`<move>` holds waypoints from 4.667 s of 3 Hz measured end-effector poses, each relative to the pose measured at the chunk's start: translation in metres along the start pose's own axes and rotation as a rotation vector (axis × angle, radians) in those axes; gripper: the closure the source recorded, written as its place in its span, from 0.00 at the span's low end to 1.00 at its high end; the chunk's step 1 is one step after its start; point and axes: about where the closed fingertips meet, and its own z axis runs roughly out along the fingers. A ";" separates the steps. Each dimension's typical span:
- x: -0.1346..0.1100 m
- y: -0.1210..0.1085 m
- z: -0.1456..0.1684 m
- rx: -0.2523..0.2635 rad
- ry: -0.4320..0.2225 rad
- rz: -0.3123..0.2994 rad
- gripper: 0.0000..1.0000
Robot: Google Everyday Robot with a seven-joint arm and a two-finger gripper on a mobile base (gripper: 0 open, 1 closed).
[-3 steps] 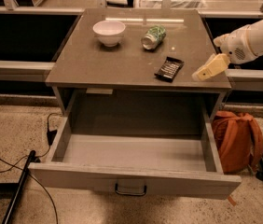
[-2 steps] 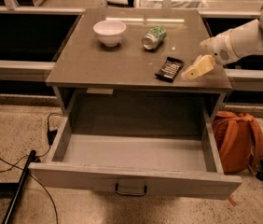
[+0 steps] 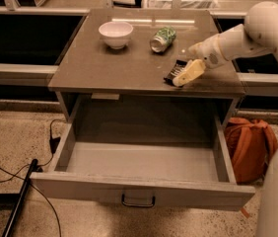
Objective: Place rxbar chocolate into top drawer
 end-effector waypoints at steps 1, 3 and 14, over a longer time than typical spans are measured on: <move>-0.003 0.012 0.024 -0.064 -0.002 -0.011 0.18; -0.010 0.018 0.024 -0.085 0.000 -0.019 0.65; 0.115 0.240 0.123 -0.221 -0.130 -0.263 0.84</move>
Offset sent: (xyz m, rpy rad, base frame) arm -0.0169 0.0484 -0.0170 0.0096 0.0524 0.1228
